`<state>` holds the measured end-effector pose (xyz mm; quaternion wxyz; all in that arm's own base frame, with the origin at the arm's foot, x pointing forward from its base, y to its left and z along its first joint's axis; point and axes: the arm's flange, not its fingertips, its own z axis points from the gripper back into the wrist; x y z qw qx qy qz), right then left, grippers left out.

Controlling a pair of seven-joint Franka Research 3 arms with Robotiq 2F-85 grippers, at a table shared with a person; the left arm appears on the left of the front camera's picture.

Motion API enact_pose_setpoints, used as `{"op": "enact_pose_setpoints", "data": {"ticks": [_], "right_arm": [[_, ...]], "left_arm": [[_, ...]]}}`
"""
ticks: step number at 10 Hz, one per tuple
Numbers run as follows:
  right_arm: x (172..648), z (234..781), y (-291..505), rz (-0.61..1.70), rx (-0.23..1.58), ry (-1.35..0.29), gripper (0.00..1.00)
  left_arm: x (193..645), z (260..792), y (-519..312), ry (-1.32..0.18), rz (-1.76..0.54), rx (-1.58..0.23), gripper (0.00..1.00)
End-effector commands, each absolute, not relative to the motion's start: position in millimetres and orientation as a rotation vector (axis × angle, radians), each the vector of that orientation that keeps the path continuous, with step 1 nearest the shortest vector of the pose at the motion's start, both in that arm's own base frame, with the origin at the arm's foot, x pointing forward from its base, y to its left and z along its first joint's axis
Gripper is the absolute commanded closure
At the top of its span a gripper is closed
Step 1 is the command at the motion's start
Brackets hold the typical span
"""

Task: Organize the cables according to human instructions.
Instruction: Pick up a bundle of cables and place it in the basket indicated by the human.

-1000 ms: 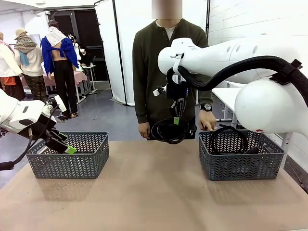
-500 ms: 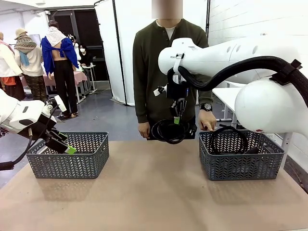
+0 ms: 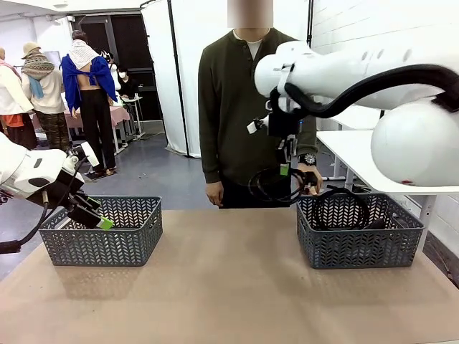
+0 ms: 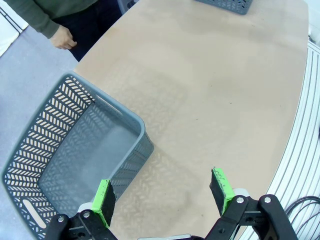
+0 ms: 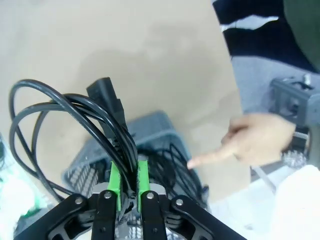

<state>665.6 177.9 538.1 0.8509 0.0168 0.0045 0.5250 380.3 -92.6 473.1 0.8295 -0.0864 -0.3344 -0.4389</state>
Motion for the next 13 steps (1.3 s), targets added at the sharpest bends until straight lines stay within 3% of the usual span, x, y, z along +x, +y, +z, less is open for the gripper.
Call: {"op": "enact_pose_setpoints", "data": {"ticks": [1, 8, 13], "right_arm": [[636.3, 538.1, 152.2, 1.147, 0.05, 0.021, 1.0], [618.0, 534.4, 68.4, 1.137, 0.06, -0.084, 1.0], [627.6, 507.5, 39.2, 1.138, 0.042, -0.059, 1.0]], "left_arm": [[382.3, 471.6, -90.5, -0.713, -0.929, -0.191, 0.0], [382.3, 471.6, -90.5, -0.713, -0.929, -0.191, 0.0], [382.3, 471.6, -90.5, -0.713, -0.929, -0.191, 0.0]]}}
